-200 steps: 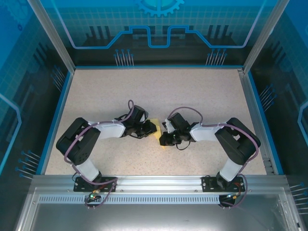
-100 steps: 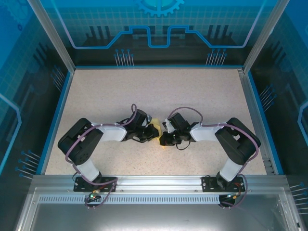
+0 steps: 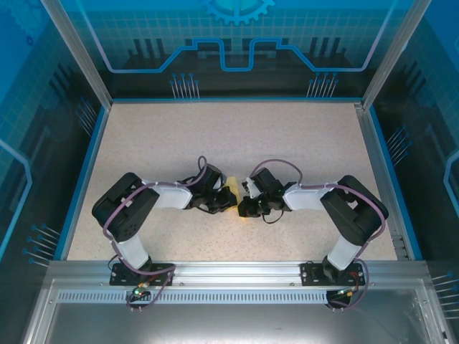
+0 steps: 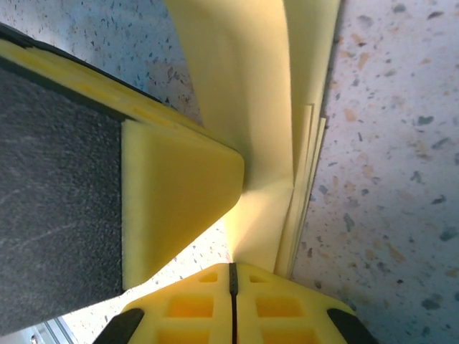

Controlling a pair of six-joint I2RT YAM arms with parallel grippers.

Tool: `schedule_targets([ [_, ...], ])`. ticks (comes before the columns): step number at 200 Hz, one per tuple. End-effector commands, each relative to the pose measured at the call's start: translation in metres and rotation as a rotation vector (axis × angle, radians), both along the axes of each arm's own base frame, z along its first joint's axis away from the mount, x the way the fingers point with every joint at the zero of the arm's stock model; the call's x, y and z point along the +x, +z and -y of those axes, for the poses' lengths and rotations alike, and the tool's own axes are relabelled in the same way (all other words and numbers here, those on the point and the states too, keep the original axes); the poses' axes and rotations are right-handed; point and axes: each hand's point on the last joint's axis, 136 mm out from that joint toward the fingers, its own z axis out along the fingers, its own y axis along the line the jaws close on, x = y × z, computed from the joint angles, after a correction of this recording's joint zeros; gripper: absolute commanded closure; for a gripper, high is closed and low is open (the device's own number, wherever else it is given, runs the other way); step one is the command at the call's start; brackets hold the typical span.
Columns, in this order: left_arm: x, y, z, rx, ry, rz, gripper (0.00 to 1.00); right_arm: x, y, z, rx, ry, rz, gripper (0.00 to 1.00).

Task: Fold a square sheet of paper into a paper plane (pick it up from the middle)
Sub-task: Fold the paper plane at the center of the table.

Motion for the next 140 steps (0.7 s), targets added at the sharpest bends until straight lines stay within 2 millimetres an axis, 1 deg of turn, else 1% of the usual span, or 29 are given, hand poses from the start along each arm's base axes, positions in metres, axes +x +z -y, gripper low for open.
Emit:
schedule_targets([
  [1, 0.009, -0.011, -0.018, 0.125, 0.020, 0.023, 0.87, -0.034, -0.037, 0.035, -0.187, 0.017, -0.121, 0.94],
  [33, 0.021, -0.016, -0.029, 0.148, 0.020, 0.020, 0.87, -0.042, -0.045, 0.046, -0.229, 0.025, -0.136, 0.93],
  [70, 0.037, -0.022, -0.040, 0.158, -0.005, 0.019, 0.87, -0.048, -0.048, 0.049, -0.239, 0.029, -0.147, 0.93],
  [100, 0.053, -0.017, -0.052, 0.166, -0.013, 0.047, 0.87, -0.049, -0.049, 0.050, -0.243, 0.029, -0.150, 0.94],
  [140, 0.069, -0.014, -0.066, 0.169, -0.015, 0.060, 0.87, -0.050, -0.051, 0.051, -0.246, 0.030, -0.155, 0.94],
])
